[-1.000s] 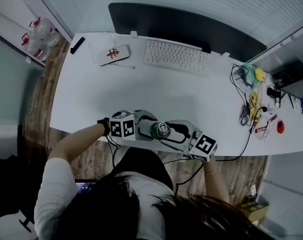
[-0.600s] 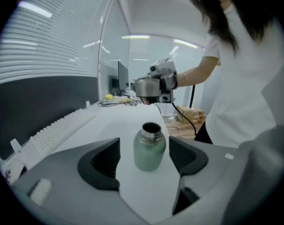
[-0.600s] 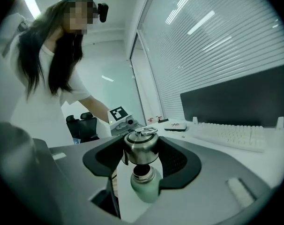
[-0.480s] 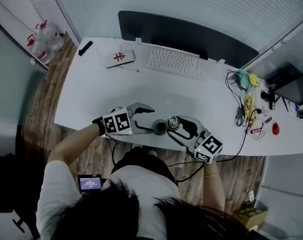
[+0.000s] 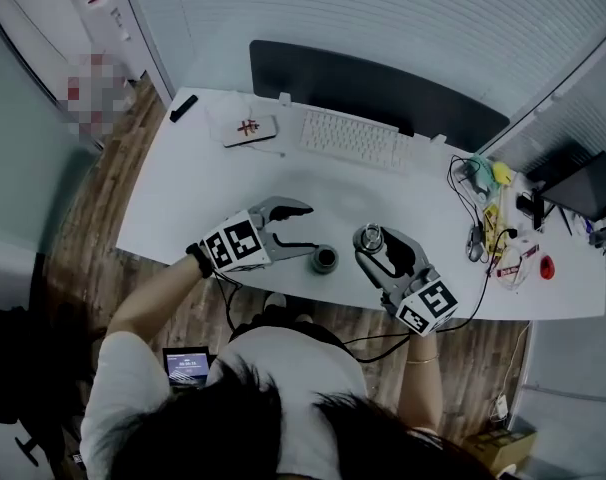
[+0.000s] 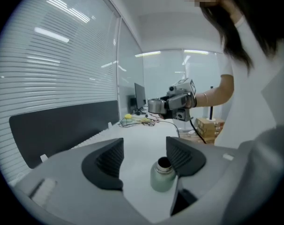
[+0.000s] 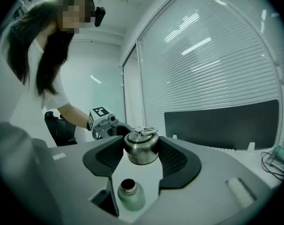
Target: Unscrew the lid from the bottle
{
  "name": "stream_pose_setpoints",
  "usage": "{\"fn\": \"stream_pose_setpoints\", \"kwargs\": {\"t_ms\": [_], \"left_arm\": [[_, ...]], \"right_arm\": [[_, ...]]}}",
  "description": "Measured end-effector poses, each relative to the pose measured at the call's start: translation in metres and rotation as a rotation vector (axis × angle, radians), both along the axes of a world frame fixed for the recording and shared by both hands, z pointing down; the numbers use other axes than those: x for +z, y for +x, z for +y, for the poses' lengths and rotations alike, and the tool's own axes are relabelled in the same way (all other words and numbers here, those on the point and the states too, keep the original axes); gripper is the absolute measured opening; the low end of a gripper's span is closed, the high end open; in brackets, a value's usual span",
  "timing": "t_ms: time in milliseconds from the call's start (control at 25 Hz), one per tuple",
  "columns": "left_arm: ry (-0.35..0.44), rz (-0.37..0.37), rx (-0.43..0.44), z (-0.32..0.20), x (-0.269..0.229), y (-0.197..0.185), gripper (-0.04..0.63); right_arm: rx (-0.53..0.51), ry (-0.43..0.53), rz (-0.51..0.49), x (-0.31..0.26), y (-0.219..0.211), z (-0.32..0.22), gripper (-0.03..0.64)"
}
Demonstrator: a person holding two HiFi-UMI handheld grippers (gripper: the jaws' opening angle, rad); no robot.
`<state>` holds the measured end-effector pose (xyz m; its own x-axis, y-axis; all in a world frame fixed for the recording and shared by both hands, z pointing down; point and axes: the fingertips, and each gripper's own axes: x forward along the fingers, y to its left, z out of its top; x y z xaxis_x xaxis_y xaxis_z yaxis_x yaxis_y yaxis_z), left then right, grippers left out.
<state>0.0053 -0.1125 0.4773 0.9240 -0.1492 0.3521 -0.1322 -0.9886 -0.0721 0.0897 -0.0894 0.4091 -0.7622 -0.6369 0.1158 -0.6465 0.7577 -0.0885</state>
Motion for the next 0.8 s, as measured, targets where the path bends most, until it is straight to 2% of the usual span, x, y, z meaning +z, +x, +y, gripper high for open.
{"fn": "stream_pose_setpoints", "kwargs": {"t_ms": [200,560,800], "left_arm": [[-0.009,0.048,-0.13,-0.017,-0.025,-0.004,0.307],[-0.009,0.203,-0.403,-0.052,-0.07,-0.011,0.267],[-0.028,0.26,-0.532,-0.057,-0.082,-0.011,0.235]], "right_arm": [[0.095,0.045,-0.018,-0.021,0.013,-0.007,0.233],[0.325,0.115,-0.065,-0.049,0.043,-0.021,0.233],[0.43,0.145,-0.027,-0.052,0.044,-0.024,0.233]]}}
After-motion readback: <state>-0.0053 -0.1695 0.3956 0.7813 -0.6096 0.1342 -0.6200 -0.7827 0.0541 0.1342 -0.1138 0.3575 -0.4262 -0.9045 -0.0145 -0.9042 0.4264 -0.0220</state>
